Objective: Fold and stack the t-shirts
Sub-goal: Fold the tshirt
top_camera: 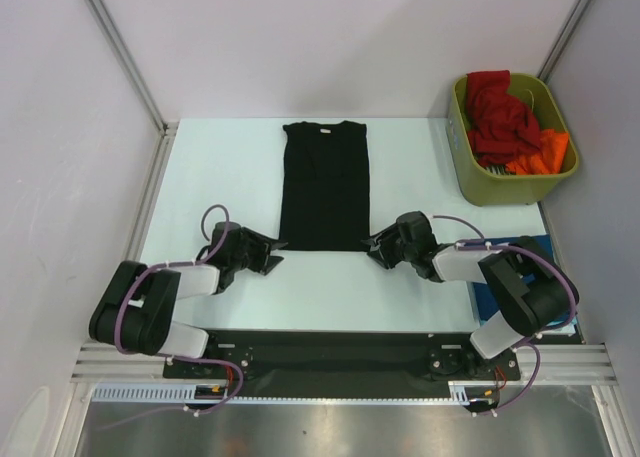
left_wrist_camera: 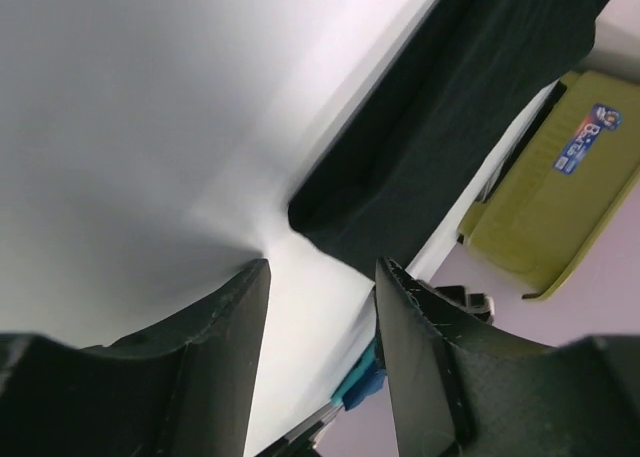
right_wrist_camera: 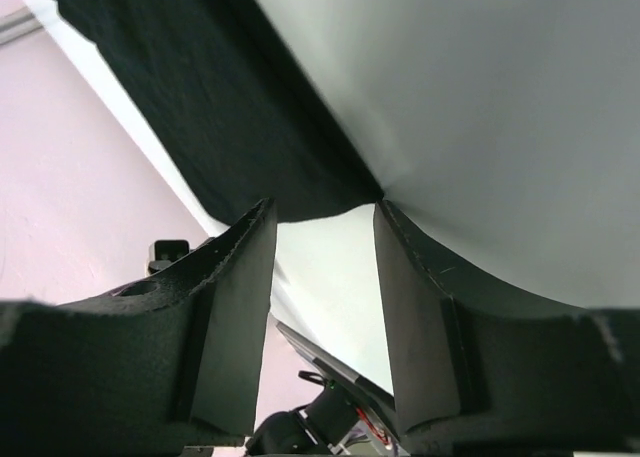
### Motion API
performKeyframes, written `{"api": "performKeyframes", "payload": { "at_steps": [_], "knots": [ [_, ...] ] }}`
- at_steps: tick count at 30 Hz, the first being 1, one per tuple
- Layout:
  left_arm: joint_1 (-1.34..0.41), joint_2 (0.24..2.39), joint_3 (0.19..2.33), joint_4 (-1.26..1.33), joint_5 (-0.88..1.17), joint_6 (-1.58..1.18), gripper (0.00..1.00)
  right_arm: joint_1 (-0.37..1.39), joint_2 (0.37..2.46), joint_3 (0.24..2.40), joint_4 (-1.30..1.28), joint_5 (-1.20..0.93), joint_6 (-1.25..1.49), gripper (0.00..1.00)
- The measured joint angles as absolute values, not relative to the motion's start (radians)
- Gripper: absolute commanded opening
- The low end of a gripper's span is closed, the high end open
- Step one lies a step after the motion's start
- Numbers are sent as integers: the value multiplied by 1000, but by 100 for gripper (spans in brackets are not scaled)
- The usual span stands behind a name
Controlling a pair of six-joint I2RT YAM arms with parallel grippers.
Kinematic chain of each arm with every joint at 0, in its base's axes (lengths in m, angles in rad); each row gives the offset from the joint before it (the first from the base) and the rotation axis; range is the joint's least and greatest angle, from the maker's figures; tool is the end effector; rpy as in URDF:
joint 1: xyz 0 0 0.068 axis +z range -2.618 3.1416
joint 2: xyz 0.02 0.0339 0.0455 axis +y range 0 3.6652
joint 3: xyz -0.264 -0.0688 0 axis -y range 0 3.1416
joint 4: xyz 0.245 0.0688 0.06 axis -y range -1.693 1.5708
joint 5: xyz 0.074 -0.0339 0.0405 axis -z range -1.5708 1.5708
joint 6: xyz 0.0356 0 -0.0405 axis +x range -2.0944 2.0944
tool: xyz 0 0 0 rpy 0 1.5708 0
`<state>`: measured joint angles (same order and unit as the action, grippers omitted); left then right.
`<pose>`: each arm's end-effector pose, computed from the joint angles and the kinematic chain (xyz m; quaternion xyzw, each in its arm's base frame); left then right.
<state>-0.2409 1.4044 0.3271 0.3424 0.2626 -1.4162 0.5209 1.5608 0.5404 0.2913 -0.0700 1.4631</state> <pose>0.2169 -0.0628 0.1138 -0.4581 0.7835 -0.3774 0.1838 0.2402 0.1407 0.1271 0.4013 0.8193 0.3593 0.1966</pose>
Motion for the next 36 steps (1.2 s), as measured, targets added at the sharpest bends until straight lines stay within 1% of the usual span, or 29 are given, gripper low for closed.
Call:
{"api": "performKeyframes", "payload": {
  "at_steps": [8,12,14,15,17,20,21,23,24,26,27,30,33,36],
  "knots": [
    [-232,1467,375,342,245,-1451,48,527,1580,554,275,-67,1517,49],
    [-221,1492,389,344,247,-1455,39,531,1580,556,268,-64,1543,49],
    [-217,1506,395,347,249,-1457,37,533,1580,556,265,-60,1553,49],
    [-215,1512,399,349,250,-1458,33,534,1580,556,264,-59,1557,49],
    [-212,1523,405,348,250,-1456,30,535,1582,556,264,-59,1569,49],
    [-207,1535,410,348,254,-1456,25,535,1590,560,268,-60,1578,48],
    [-204,1540,412,349,258,-1456,22,535,1597,564,274,-60,1579,47],
    [-197,1552,418,349,267,-1450,17,533,1614,572,288,-61,1581,38],
    [-194,1559,422,350,274,-1447,13,532,1626,574,295,-62,1586,32],
    [-187,1568,430,348,286,-1439,11,529,1639,575,302,-65,1592,29],
    [-185,1572,435,345,292,-1434,9,528,1643,576,305,-67,1593,20],
    [-179,1579,447,334,305,-1418,0,523,1655,577,307,-72,1593,5],
    [-177,1584,460,321,313,-1395,0,517,1657,578,302,-81,1584,0],
    [-176,1585,477,294,318,-1362,0,511,1653,585,285,-93,1552,0]
  ]
}}
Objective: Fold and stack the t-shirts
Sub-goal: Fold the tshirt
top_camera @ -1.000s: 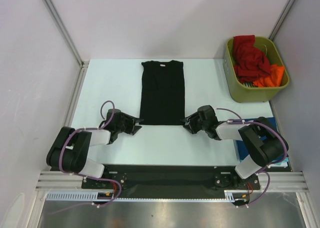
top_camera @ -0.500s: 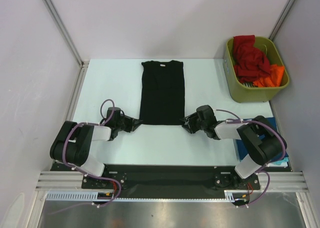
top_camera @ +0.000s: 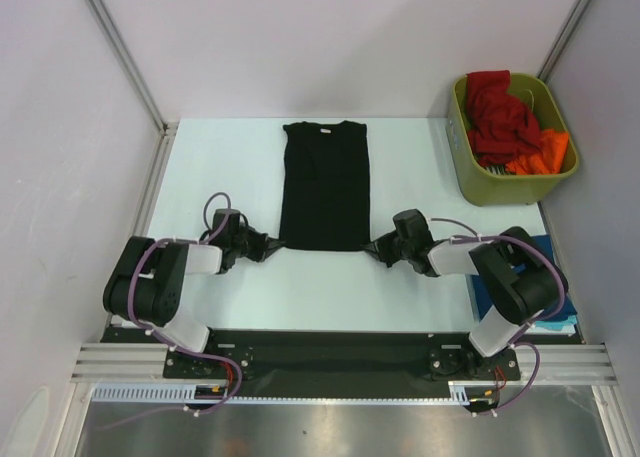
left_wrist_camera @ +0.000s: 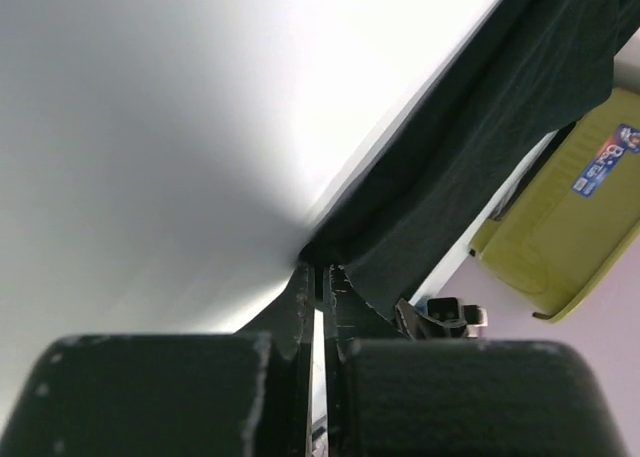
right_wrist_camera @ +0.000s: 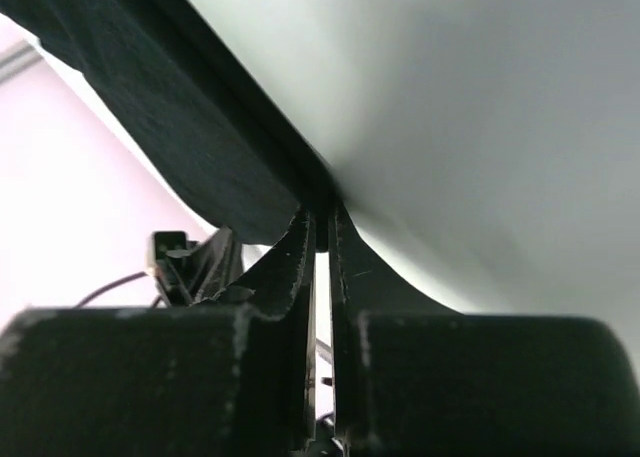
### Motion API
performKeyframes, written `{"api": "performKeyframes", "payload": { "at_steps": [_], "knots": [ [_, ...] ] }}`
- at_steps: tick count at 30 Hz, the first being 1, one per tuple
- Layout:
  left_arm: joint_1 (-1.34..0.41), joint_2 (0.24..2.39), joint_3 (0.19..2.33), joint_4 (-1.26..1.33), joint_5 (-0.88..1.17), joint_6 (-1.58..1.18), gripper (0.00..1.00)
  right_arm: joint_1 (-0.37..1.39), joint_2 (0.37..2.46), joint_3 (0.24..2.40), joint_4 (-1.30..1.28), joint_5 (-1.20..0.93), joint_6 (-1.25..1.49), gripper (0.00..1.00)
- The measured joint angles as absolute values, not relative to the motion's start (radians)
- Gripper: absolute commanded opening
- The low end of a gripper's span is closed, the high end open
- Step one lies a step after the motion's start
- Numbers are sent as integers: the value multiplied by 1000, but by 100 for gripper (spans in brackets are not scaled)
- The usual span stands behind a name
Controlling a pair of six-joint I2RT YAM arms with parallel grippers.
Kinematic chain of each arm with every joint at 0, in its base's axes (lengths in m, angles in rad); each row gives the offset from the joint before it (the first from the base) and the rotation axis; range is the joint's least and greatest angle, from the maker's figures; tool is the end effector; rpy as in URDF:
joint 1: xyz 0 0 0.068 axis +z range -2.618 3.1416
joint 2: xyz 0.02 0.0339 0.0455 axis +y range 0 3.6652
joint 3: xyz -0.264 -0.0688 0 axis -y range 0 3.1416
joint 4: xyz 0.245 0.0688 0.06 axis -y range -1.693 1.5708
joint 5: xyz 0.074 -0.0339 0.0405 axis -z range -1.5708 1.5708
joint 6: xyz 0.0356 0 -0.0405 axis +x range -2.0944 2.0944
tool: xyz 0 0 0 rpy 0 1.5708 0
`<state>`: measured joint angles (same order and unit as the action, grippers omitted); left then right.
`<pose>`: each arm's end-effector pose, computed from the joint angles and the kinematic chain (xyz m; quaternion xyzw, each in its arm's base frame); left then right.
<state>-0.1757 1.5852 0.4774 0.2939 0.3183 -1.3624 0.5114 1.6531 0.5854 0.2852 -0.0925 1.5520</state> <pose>0.2550 -0.0566 0.1067 -0.4645 0.7934 -0.3595 0.1597 0.2513 0.1448 0.1137 0.4431 0.8091 0.3511 0.1603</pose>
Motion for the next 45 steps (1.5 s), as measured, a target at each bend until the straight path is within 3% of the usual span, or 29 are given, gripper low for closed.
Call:
{"api": "performKeyframes", "payload": {
  "at_steps": [6,13,29,37,40,45],
  "knots": [
    [-176,1515,461,235,320,-1298,0,500,1587,586,185,-121,1430,0],
    [-204,1139,361,21,307,-1213,0,550,1385,564,32,-150,1316,0],
    [-293,308,322,-682,218,-1222,0,985,831,441,-324,53,1465,0],
    [-297,298,461,-875,208,-1177,0,1009,772,509,-452,91,1456,0],
    [-299,410,572,-874,184,-1140,0,860,825,595,-458,35,1363,0],
    [-299,851,845,-746,181,-1029,0,545,1016,762,-410,-161,1174,0]
  ]
}}
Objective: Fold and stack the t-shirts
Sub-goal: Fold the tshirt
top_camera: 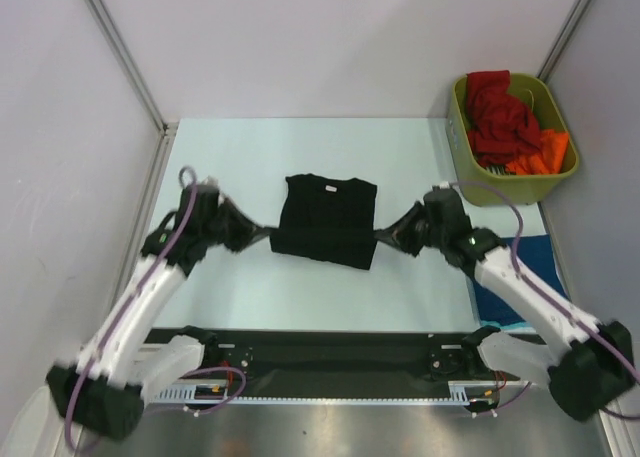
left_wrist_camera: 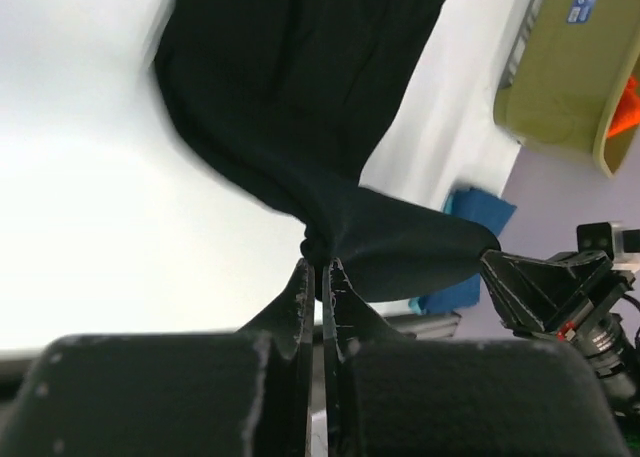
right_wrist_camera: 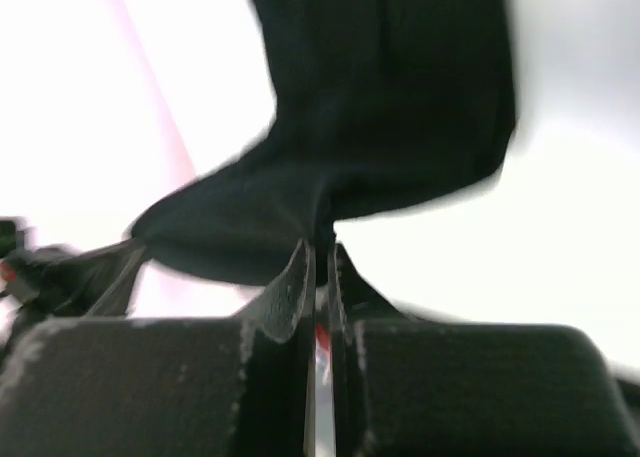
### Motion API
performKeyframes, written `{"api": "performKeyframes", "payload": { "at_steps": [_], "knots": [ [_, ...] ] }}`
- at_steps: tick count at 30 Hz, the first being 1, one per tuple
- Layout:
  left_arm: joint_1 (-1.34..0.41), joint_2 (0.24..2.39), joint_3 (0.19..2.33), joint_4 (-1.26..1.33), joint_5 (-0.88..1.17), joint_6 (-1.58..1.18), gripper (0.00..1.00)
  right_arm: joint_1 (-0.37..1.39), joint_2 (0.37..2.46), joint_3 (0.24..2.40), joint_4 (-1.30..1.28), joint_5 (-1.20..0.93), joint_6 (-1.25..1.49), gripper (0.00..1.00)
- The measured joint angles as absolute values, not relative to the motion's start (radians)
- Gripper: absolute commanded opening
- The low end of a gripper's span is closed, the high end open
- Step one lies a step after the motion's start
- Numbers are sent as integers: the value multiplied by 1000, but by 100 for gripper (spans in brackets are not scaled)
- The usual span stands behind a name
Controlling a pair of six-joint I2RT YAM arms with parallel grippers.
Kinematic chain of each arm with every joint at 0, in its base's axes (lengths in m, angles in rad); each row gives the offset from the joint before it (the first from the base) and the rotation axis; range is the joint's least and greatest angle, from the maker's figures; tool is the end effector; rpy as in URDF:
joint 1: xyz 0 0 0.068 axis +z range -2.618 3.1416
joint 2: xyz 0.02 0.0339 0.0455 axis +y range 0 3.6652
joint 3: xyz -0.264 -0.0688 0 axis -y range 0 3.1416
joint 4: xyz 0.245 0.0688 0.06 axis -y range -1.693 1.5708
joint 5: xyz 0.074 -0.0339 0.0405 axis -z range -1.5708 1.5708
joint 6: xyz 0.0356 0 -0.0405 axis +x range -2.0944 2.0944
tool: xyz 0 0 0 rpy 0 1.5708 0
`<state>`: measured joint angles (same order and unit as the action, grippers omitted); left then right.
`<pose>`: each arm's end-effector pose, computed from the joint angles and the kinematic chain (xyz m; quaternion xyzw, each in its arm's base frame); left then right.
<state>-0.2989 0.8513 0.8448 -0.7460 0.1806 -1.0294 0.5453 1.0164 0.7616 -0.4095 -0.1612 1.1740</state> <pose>0.1615 -0.0565 0.2960 -0.2929 0.8663 -0.3094 0.2610 0.1844 0.1186 0.2670 0.2435 0.8631 0.3779 0.2300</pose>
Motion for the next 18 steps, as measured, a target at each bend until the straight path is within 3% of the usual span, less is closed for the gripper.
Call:
{"api": "performKeyframes", "payload": {
  "at_steps": [5,8,18],
  "knots": [
    [-287,1282,1075,-614,176,-929,1,386,1374,947,-375,-289,1010,0],
    [-265,1431,1145,-580,170,-899,0,342,1552,1050,-374,-349,941,0],
    [-193,1831,1490,-531,245,-834,0,242,1827,1331,-355,-474,855,0]
  ]
}}
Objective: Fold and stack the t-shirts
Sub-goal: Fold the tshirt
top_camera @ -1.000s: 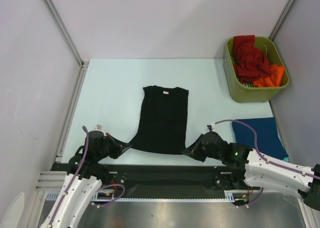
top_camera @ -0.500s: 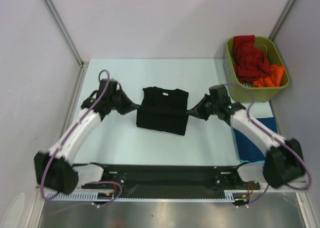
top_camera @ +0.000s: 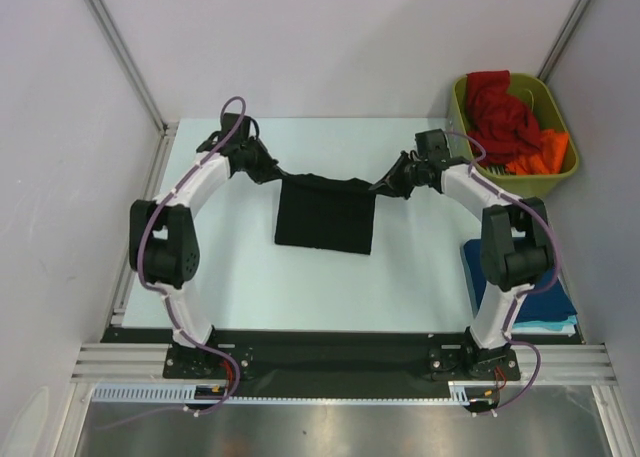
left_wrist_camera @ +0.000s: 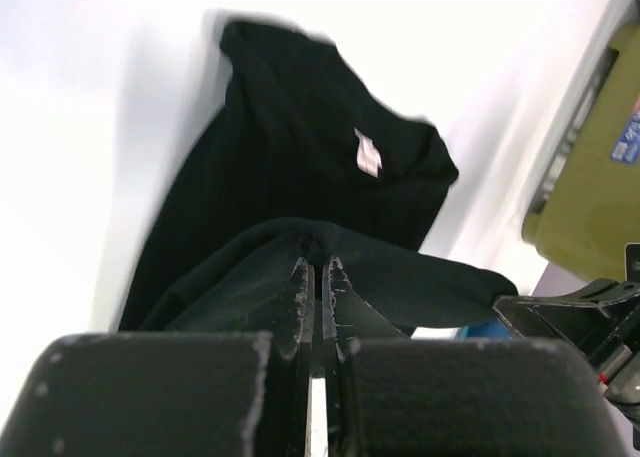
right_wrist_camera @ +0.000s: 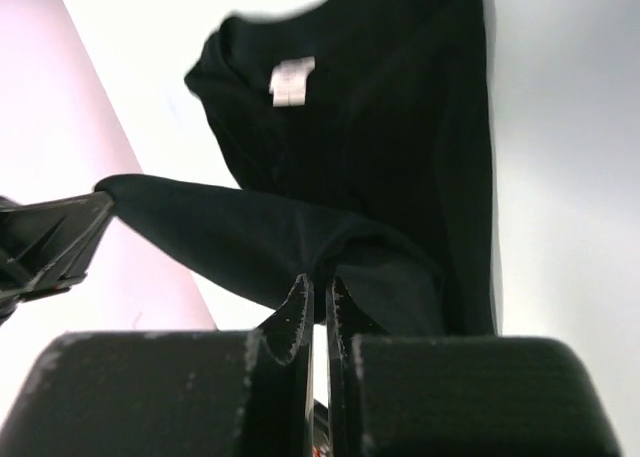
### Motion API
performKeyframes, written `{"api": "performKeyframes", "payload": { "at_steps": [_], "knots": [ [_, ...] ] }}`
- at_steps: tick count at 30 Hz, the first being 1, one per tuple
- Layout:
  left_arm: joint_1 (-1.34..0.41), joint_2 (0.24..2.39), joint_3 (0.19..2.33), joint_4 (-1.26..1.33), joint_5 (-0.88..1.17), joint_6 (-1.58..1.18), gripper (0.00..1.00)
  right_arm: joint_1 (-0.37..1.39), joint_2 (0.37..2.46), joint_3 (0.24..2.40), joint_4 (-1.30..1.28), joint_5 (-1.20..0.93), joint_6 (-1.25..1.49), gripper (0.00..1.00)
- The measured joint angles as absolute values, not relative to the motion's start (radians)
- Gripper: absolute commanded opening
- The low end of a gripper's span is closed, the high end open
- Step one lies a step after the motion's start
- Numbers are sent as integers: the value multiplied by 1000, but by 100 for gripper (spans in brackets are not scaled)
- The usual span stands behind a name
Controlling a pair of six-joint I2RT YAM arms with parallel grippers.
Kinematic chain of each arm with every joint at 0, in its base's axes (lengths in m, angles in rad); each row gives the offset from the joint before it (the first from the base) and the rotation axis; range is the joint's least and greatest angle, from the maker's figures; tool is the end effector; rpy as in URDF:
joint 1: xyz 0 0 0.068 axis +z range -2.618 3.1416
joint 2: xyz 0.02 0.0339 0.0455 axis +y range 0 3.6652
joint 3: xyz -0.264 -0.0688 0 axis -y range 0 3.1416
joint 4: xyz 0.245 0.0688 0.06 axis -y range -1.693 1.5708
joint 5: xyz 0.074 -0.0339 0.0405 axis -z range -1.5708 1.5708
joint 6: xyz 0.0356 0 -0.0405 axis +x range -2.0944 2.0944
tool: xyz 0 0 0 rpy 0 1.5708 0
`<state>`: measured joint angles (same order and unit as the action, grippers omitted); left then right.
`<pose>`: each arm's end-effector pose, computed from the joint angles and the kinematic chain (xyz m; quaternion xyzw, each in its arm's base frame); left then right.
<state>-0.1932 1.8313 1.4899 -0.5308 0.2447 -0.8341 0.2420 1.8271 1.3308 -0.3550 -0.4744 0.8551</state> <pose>0.3995 -0.0869 0.2600 -0.2541 0.8983 -0.2668 0.2395 0.3850 0.1118 0.2255 0.1957 0.8923 0.3661 0.1773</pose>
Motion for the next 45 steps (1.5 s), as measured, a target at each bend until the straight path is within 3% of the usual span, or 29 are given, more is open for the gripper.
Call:
{"api": "performKeyframes", "payload": {
  "at_steps": [12,26,29,30,34,35,36,40,45],
  "knots": [
    [-160,2102,1712,-532,327,-829,0,202,2065,1531,-358,-540,851,0],
    [-154,2268,1863,-482,418,-846,0,171,2132,1599,-381,-550,844,0],
    [-154,2301,1890,-472,440,-850,7,160,2149,1602,-393,-550,839,1],
    [-154,2313,1904,-469,450,-855,14,157,2153,1602,-395,-550,837,1],
    [-154,2374,1989,-473,464,-850,30,142,2181,1637,-418,-550,831,21],
    [-153,2389,2018,-478,457,-843,36,138,2201,1669,-429,-550,821,25],
    [-152,2413,2076,-509,445,-825,48,134,2216,1692,-435,-546,812,29],
    [-145,2456,2271,-619,361,-732,52,122,2326,1950,-588,-477,715,51],
    [-134,2367,2270,-672,289,-640,50,124,2333,2124,-702,-354,578,55]
  ]
}}
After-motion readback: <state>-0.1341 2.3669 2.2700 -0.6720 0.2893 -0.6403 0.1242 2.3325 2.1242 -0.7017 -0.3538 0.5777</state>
